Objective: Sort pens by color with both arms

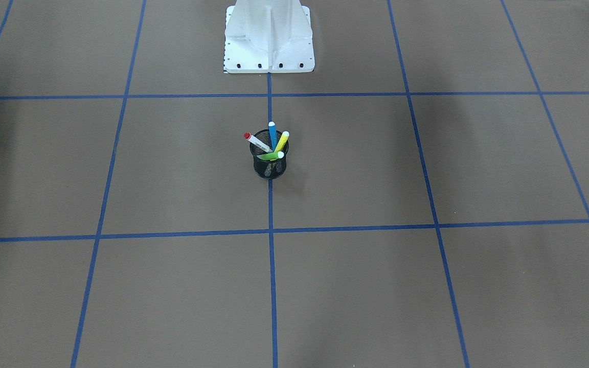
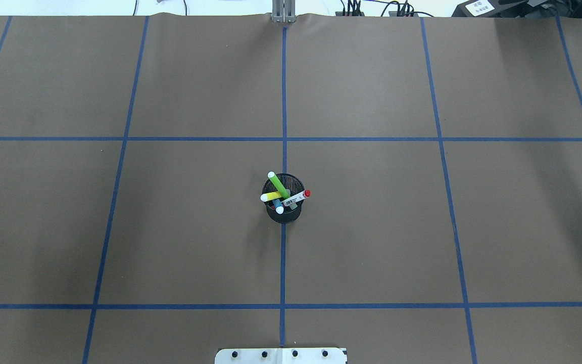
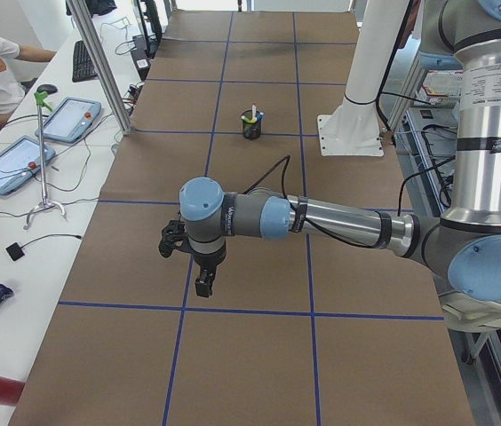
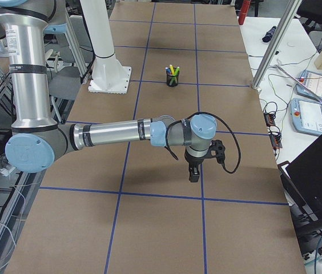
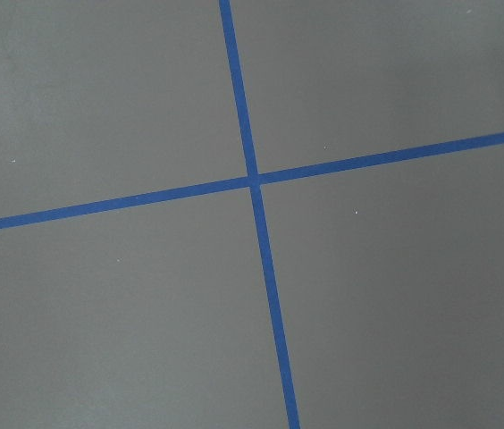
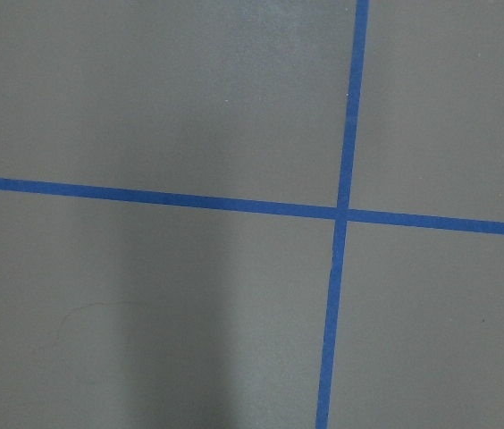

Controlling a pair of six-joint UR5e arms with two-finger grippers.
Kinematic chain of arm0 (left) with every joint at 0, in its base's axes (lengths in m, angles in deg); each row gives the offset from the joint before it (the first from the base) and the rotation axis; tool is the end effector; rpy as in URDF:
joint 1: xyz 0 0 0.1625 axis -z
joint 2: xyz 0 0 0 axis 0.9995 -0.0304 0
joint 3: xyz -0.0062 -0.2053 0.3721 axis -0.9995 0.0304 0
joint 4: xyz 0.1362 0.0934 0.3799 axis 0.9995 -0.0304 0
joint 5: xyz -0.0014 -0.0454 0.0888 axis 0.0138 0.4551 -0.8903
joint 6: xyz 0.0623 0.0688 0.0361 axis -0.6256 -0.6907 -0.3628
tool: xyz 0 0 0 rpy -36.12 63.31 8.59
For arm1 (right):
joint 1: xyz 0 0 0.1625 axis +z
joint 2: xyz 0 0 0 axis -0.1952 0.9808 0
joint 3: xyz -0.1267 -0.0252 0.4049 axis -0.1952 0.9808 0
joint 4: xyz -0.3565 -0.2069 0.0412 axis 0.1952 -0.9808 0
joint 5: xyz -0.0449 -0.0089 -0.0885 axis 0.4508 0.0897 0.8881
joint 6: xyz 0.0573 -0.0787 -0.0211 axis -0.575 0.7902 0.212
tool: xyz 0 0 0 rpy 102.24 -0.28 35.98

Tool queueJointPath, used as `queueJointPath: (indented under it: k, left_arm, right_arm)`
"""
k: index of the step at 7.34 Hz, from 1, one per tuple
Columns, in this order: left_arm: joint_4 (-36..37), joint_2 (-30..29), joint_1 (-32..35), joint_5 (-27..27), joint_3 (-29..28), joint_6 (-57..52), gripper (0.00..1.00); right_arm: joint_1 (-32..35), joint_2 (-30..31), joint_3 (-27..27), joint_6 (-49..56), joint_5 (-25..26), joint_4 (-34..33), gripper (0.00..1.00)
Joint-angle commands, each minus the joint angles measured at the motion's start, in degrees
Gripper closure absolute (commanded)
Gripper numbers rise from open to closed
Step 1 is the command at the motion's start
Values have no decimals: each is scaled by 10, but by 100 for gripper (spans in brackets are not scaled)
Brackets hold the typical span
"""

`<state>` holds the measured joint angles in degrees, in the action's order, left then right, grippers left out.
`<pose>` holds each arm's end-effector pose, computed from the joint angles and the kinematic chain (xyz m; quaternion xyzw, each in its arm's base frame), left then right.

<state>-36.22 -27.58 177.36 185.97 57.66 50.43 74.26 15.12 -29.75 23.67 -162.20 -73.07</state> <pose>-0.0577 -0.4828 0.5866 0.0515 0.3655 0.0690 0.9268 0.0230 -0.5148 0.5917 0.0147 -0.3815 -0.0398 0.9234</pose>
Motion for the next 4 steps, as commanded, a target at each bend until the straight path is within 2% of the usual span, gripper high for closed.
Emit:
queueJointPath:
  k: [1, 2, 4]
  left_arm:
    - [-1, 7, 1, 0, 21, 0, 0]
    - [1, 10, 1, 21, 28, 0, 0]
    - [0, 11, -1, 25, 30, 1, 0]
  right_arm:
    - [0, 0, 1, 1, 0, 0, 1]
    - [0, 0, 1, 1, 0, 0, 1]
    - [0, 2, 1, -1, 0, 0, 1]
